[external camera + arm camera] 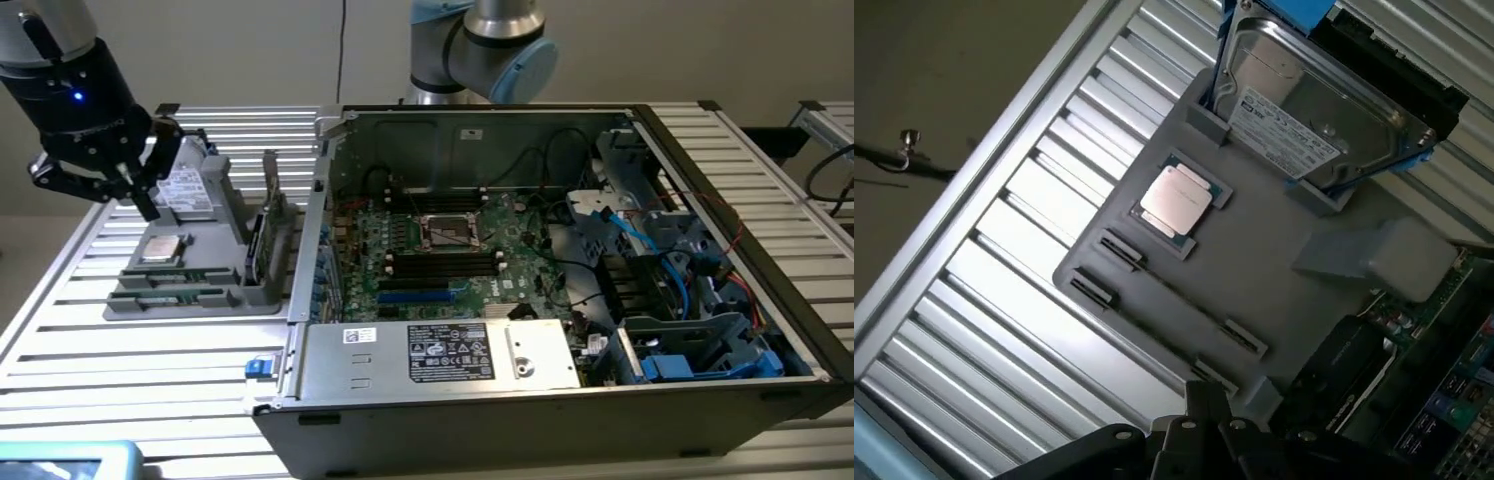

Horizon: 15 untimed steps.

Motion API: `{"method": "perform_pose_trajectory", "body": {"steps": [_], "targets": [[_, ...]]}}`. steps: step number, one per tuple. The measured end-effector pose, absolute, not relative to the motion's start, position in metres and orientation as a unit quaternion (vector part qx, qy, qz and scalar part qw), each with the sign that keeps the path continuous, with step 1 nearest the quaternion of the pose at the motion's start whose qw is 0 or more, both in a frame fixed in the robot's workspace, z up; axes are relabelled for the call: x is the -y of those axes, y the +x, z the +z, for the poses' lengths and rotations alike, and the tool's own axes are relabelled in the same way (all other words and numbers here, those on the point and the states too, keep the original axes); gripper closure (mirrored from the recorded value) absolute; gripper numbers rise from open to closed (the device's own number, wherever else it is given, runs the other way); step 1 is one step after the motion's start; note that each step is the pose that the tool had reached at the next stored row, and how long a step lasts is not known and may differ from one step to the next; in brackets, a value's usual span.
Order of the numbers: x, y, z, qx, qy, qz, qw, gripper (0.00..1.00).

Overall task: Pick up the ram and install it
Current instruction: 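Pick up the ram and move it above insertion slot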

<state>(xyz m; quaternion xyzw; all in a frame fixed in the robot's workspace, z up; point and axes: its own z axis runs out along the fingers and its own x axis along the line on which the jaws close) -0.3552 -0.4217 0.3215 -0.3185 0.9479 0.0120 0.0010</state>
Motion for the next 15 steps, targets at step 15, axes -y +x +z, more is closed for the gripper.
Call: {"method": "perform_pose_trajectory", "body": {"steps": [15], "targets": [[0.4217, -0.3551, 0.3202, -0.895, -0.445, 0.012, -0.001, 0.89]]}}
